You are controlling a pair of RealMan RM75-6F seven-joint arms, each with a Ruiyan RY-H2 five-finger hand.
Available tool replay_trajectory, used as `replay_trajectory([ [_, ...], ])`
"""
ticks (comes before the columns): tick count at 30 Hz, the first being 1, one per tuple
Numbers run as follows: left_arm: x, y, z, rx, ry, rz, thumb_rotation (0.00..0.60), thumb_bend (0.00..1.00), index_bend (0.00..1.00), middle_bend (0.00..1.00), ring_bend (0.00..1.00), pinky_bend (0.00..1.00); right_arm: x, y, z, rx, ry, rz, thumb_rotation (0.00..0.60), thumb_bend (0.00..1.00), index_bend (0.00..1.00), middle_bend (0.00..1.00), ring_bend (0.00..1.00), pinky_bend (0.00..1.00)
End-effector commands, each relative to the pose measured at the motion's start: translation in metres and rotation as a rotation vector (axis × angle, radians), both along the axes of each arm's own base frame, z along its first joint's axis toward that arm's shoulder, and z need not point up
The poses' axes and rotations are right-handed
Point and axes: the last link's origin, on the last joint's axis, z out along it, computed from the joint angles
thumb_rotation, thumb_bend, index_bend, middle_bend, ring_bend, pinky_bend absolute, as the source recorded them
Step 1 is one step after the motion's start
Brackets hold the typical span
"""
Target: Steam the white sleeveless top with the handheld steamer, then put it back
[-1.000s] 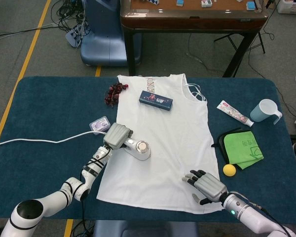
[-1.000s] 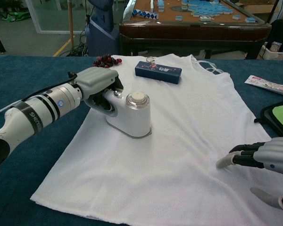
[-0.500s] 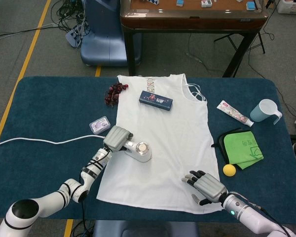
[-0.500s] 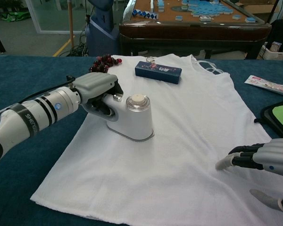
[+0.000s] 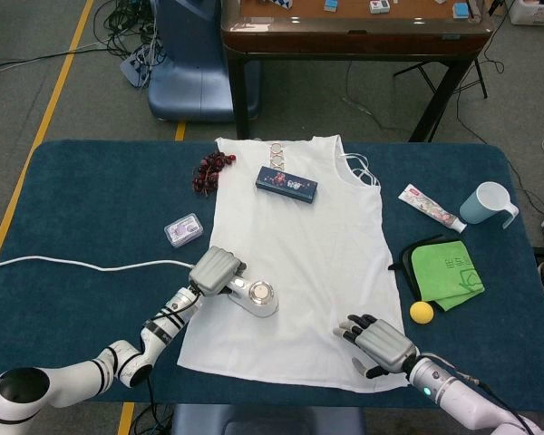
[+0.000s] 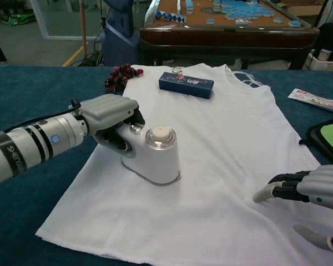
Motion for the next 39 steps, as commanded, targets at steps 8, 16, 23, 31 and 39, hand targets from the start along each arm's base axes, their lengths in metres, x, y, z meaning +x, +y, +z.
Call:
replay_trajectory([
  [8,-0.005,-0.020,0.007,-0.026,0.018,-0.051,0.600,0.20,0.81,0.75,0.61,0.64,0.000,0.001,-0.001,0.005,0.000,0.003,0.362,0.57,0.10,0.14,0.07,0.14],
  [16,-0.010,-0.034,0.015,-0.055,0.035,-0.068,0.600,0.20,0.81,0.75,0.61,0.64,0.000,0.003,0.000,0.005,-0.001,0.002,0.362,0.57,0.10,0.14,0.07,0.14],
  [23,-0.017,-0.032,0.029,-0.051,-0.011,-0.032,0.600,0.20,0.81,0.75,0.61,0.64,0.004,0.000,0.004,-0.024,-0.030,0.004,0.362,0.57,0.10,0.14,0.07,0.14],
  [31,-0.032,-0.015,0.070,0.027,-0.113,0.056,0.600,0.20,0.81,0.75,0.61,0.64,0.023,-0.016,0.024,-0.153,-0.148,0.045,0.362,0.30,0.10,0.14,0.07,0.14],
  [39,-0.072,0.003,0.113,0.130,-0.151,0.187,0.600,0.20,0.81,0.75,0.61,0.64,0.042,-0.034,0.065,-0.340,-0.242,0.107,0.365,0.12,0.10,0.14,0.07,0.14],
])
